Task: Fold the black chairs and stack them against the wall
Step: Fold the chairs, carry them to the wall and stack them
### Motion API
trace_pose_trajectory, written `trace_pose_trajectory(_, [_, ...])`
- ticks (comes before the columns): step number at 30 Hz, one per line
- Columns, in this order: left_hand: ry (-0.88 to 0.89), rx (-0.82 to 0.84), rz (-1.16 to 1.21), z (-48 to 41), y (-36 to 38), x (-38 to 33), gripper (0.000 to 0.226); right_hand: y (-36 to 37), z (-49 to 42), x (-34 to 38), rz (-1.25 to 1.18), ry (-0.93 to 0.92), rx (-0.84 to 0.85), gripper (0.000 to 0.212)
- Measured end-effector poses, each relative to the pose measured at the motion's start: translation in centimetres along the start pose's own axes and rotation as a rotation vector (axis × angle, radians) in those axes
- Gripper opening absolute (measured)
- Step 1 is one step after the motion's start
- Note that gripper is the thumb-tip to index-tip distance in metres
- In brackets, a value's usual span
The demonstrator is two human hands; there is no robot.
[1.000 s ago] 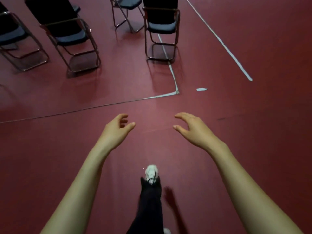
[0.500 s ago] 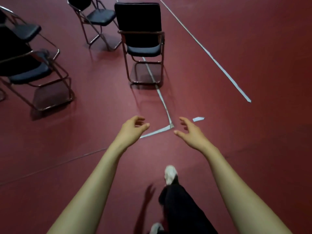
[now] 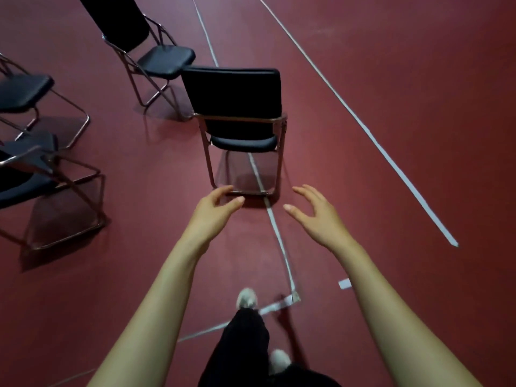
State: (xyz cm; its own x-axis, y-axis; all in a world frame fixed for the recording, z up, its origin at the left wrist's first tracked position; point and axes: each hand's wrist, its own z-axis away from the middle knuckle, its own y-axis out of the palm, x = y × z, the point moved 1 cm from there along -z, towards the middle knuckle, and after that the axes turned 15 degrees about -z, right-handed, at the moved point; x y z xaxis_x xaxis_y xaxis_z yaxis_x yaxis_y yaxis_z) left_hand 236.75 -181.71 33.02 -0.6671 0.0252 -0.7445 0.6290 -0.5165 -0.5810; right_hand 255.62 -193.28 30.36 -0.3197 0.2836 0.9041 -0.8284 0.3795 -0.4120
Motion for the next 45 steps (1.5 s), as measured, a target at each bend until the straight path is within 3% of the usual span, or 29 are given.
trace_pose_trajectory(6, [-0.011, -0.041, -0.006, -18.5, -2.7, -2.6, 0.068, 1.6, -19.6, 0.3, 0.08, 0.022, 0.051, 0.069])
trace_pose_trajectory(15, [0.208, -0.147, -0.345, -45.2, -10.3, -12.2, 0.048, 1.4, -47.9, 6.9, 0.223, -0.066, 0.029, 0.055])
trace_pose_trajectory(18, [0.226, -0.086, -0.463, -53.1, -11.7, -14.8, 0.048, 1.7, -55.9, 7.6, 0.286, -0.023, 0.087, 0.056])
trace_pose_trajectory(23, [0.179, 0.052, -0.611, -67.0, -11.9, -17.2, 0.068, 2.3, -69.6, 6.3, 0.308, 0.007, 0.236, 0.073])
trace_pose_trajectory(27, [0.074, 0.215, -0.631, -78.2, -11.5, -19.1, 0.075, 3.1, -81.4, 2.6, 0.314, 0.19, 0.307, 0.08])
trace_pose_trajectory(30, [0.083, 0.375, -0.762, -86.3, -10.4, -20.3, 0.068, 3.8, -88.9, -0.6, 0.387, 0.28, 0.349, 0.079])
trace_pose_trajectory(34, [0.14, 0.391, -0.887, -96.4, -7.2, -20.3, 0.057, 4.4, -96.4, -4.7, 0.42, 0.283, 0.341, 0.066])
trace_pose_trajectory(41, [0.156, 0.534, -1.099, -107.3, 5.1, -9.7, 0.066, 8.3, -103.5, -19.0, 0.475, 0.442, 0.406, 0.058])
trace_pose_trajectory(45, [0.133, 0.588, -1.134, -110.6, 9.9, -4.1, 0.058, 10.1, -104.8, -25.8, 0.481, 0.53, 0.43, 0.059])
